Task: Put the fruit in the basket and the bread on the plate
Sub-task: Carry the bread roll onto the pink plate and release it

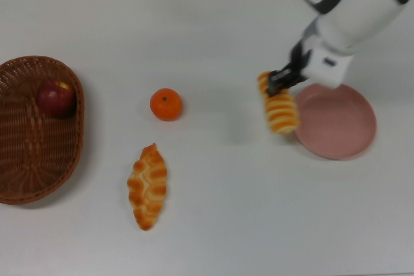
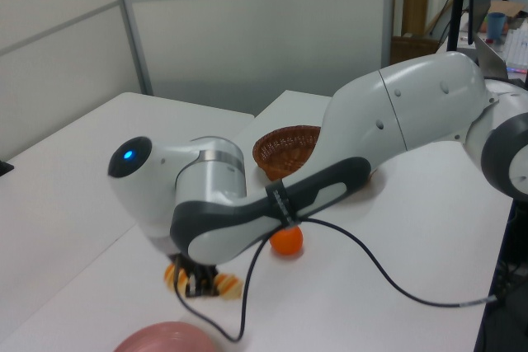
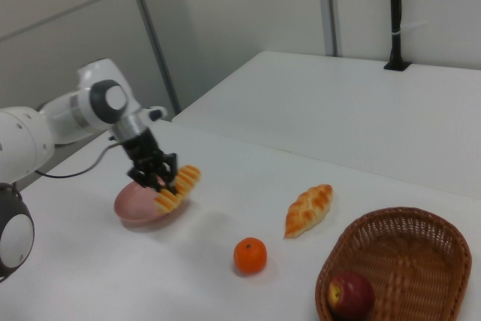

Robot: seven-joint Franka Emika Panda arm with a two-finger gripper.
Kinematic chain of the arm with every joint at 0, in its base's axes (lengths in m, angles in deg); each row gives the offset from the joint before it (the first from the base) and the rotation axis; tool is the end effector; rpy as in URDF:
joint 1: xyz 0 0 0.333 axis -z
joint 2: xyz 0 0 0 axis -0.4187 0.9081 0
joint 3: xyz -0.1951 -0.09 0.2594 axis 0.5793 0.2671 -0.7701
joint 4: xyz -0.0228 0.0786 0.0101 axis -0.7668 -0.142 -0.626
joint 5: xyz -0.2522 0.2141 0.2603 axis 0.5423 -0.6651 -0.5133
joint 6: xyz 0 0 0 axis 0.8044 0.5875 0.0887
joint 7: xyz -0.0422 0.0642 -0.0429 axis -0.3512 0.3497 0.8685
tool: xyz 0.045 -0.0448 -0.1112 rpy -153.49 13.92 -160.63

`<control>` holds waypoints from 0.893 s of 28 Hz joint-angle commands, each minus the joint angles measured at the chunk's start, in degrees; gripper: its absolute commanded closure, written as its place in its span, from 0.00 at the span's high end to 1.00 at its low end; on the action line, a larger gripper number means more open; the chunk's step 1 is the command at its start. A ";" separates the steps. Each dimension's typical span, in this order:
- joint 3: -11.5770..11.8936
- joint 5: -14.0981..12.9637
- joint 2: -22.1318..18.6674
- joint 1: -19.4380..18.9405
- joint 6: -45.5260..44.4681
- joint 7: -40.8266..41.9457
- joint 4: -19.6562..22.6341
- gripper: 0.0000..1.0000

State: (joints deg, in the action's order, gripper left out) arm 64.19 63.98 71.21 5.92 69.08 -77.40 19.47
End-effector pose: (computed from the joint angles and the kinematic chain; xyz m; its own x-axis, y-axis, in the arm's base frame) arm 0.6501 0.3360 0.3923 0.8557 0.4991 -0.1366 0.5170 -0.8146 0.2628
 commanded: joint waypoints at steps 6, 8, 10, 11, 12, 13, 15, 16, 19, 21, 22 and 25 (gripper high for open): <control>-2.93 0.66 1.38 -4.02 9.52 -1.16 0.62 0.00; -2.75 1.01 2.43 -4.02 14.68 -1.16 0.62 0.00; -2.66 1.36 3.40 -4.02 17.87 -1.07 0.71 0.00; -2.66 1.80 3.67 -4.02 18.84 -0.98 0.80 0.00; -2.66 2.58 4.11 -4.11 19.55 -0.98 0.97 0.00; -2.66 3.63 4.37 -4.20 19.64 -1.07 1.15 0.00; -2.75 6.45 4.64 -5.16 19.64 -1.59 1.50 0.44; -2.75 6.81 4.73 -5.51 19.64 -2.21 1.85 0.68; -2.75 7.77 4.73 -6.40 19.03 -4.06 2.29 1.00; -2.75 7.78 4.64 -6.40 18.85 -4.15 2.38 1.00; -2.75 7.78 4.64 -6.40 18.68 -4.15 2.38 1.00; -2.75 7.42 4.29 -6.31 16.57 -5.20 2.11 1.00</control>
State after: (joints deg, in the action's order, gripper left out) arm 61.17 70.61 77.33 -0.38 87.33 -80.39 20.27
